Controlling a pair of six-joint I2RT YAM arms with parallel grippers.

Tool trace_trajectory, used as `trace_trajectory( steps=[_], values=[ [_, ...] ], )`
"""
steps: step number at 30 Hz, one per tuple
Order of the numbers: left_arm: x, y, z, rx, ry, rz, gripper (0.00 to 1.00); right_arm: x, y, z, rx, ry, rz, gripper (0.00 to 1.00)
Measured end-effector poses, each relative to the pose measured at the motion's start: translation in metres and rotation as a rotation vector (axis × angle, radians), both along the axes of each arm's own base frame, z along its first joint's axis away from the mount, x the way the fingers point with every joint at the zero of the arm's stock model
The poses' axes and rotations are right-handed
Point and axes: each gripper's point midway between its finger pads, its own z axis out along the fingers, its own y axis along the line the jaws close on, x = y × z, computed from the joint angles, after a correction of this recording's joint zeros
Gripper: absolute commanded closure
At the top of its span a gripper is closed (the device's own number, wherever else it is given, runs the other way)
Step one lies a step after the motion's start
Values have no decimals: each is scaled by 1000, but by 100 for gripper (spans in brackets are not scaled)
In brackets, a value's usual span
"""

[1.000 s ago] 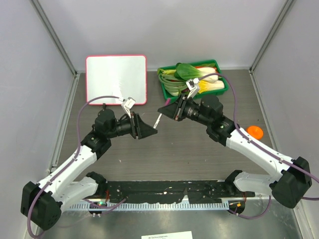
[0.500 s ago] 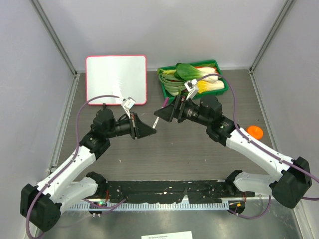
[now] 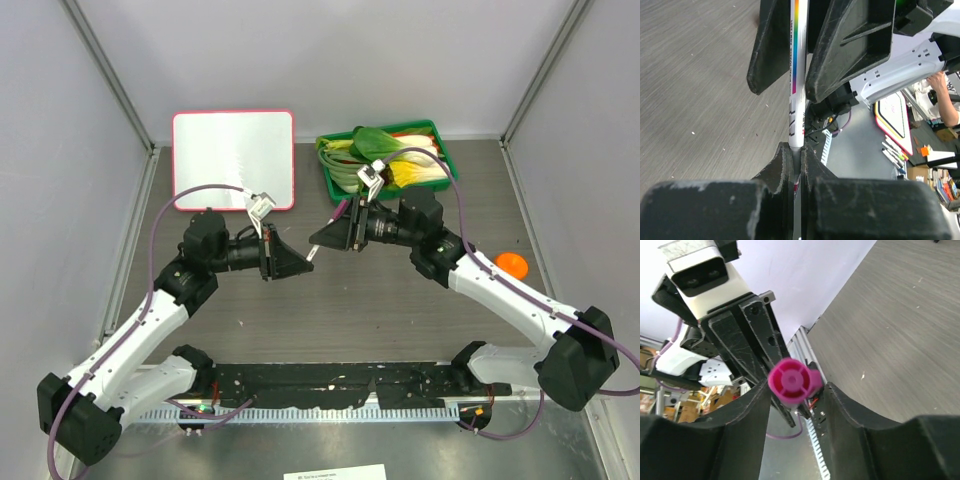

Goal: Write a sentence on the whiteboard
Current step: Pass from the left arm to the right

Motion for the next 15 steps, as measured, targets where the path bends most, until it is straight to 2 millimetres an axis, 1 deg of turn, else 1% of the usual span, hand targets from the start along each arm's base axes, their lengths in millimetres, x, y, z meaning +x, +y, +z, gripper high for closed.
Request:
trace_trajectory(
  steps=[2, 6, 15],
  values=[
    [-2, 0, -1, 2, 3, -13, 100, -4, 1, 2, 8, 4, 20, 58],
    [-5, 0, -1, 4, -2, -30, 100, -8, 1, 4, 16, 10, 41, 66],
    [-6, 0, -1, 3, -5, -37, 100, -15, -1, 4, 17, 16, 68, 64]
  ],
)
